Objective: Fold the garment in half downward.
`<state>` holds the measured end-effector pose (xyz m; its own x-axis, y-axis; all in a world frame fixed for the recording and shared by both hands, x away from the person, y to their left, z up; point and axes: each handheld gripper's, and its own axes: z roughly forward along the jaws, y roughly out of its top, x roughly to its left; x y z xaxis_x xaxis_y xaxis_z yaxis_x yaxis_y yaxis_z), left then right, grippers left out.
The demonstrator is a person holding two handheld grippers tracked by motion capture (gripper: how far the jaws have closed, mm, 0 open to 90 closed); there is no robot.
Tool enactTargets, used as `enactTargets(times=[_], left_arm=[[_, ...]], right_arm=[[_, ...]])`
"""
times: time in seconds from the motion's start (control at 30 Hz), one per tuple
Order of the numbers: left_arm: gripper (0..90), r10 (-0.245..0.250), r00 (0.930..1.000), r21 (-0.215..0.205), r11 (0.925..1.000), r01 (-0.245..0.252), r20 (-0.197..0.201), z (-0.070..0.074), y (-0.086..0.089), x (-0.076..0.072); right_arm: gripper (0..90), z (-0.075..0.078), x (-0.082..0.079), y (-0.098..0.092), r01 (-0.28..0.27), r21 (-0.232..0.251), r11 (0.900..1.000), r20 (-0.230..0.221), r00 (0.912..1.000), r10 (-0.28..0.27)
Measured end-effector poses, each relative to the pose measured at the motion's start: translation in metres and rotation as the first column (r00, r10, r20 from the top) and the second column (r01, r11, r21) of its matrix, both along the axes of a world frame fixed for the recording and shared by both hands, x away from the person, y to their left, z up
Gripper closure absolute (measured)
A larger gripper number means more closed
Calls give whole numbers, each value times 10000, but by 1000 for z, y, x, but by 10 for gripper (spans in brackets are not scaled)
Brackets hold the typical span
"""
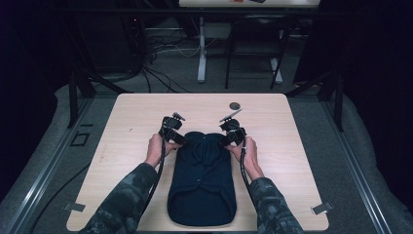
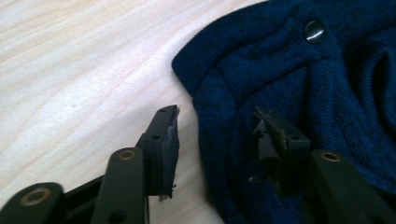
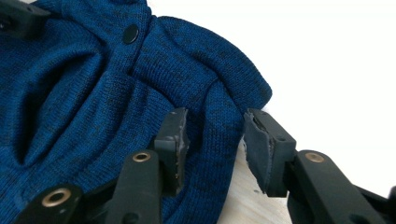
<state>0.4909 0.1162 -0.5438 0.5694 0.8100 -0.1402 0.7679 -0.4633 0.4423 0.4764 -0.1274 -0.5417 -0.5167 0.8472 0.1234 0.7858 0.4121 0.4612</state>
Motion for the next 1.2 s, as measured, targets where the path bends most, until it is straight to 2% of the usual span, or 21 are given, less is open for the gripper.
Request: enactTargets(times=[0.2, 0.27, 0.3, 0.37, 0.53, 0.63, 0.7, 0.87, 1.07, 1.17, 1.2], left_arm=[[611, -7, 10000, 105, 9999, 7, -36, -5, -6, -2], [644, -35, 10000, 192, 9998, 35, -9, -6, -9, -3], [652, -35, 10000, 192, 9998, 35, -9, -6, -9, -3], [665, -87, 10000, 261, 9996, 88, -30, -6, -10, -2], [710, -7, 10000, 169, 9999, 8, -61, -7, -10, -3], [744, -15, 10000, 129, 9999, 16, -81, -7, -9, -2], [756, -54, 9999, 113, 9999, 56, -129, -7, -8, -2], [814, -129, 9998, 79, 9999, 130, -133, -7, -7, -2], [834, -220, 9997, 92, 9997, 219, 71, -7, -7, -4], [839, -220, 9994, 83, 9997, 218, 251, -7, -8, -6], [840, -261, 9987, 72, 9996, 258, 446, -6, -7, -8]], right_arm=[[673, -2, 0, 0, 166, 41, 9999, -41, 9999, -166], [690, -4, 0, -2, 216, -111, 9997, -56, 9997, -217], [696, -5, 0, -1, 242, 25, 9997, -11, 9997, -242], [704, -6, 0, -3, 216, -114, 9997, -105, 9997, -217], [755, -7, 0, -2, 227, -130, 9997, 5, 9997, -227], [781, -7, -1, -2, 294, -145, 9995, -108, 9995, -296], [809, -8, 0, -2, 234, -23, 9997, -5, 9997, -234], [856, -8, -2, 0, 331, -161, 9993, 19, 9995, -331], [866, -7, -3, -1, 230, -132, 9996, 50, 9997, -229], [867, -5, -4, -1, 192, -151, 9997, 218, 9996, -188], [867, -5, -4, -1, 162, -136, 9998, 247, 9996, -159]])
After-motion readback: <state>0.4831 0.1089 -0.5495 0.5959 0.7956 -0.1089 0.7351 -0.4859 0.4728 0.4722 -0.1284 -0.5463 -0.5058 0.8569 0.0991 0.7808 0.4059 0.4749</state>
